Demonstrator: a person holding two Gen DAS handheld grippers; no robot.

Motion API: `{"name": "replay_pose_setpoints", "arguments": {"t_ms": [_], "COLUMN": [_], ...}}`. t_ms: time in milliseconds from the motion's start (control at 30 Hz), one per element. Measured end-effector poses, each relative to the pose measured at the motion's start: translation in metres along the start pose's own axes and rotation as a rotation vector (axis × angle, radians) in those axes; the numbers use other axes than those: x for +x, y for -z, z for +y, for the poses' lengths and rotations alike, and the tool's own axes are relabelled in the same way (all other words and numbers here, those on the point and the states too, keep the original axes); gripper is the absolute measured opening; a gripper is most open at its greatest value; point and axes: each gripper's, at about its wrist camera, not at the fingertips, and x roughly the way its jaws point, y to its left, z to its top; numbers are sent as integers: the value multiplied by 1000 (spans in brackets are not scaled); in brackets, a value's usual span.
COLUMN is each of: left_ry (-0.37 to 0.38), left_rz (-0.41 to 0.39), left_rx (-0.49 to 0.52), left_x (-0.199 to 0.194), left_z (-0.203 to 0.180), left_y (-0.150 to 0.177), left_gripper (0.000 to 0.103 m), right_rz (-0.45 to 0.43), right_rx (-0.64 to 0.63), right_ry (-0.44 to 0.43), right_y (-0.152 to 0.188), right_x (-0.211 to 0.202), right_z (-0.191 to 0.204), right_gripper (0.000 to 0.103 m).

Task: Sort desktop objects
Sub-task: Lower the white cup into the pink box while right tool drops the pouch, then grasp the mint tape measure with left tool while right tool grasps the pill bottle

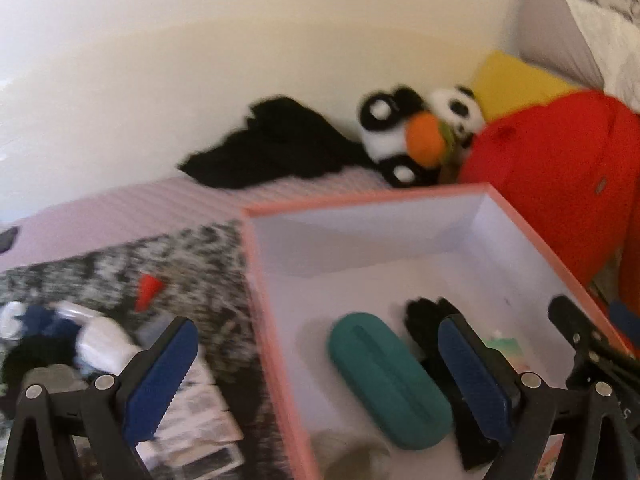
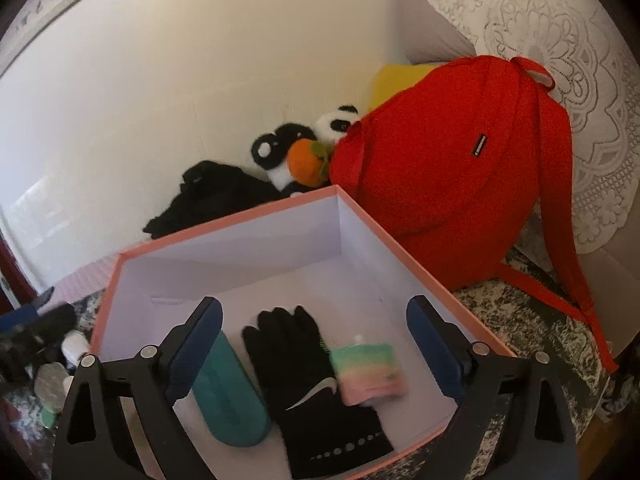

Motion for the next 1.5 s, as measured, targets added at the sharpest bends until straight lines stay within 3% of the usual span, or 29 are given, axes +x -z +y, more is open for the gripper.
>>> {"name": "replay_pose_setpoints", "arguments": {"t_ms": [233,433,667,833,1067,1200,1267,1500], "left_ry": [-137,-286,-352,-286,-218,-192,-173,-179], "left_rz": [-25,59,161,185,256,300,297,267], "left_rx": [-80,-133,-224,-287,-213,-245,-269,-325], "left_x": [-58,-83,-82,-62,-4,26,35,60], "left_z": [75,157,239,270,272,277,280,292], "left_y": [33,99,168,177,178,182,181,169], "left_gripper": [101,101,101,101,101,100,100,101], "right_rz": [-43,-62,-1,144,335,389,399,455], "right_rx": [-41,-172,-359,-446,-573,-614,-629,-560], "right_ry": [-103,-233,-381,-428,-431,-419,-431,-513], "right_y": [13,42,94,130,168,184,187,176], "right_x": [-38,-72,-82,-43,28,58,68,98], "right_z": [45,125,223,279,331,344,348,341], "right_gripper": [96,98,98,97,88,83,73,67]}}
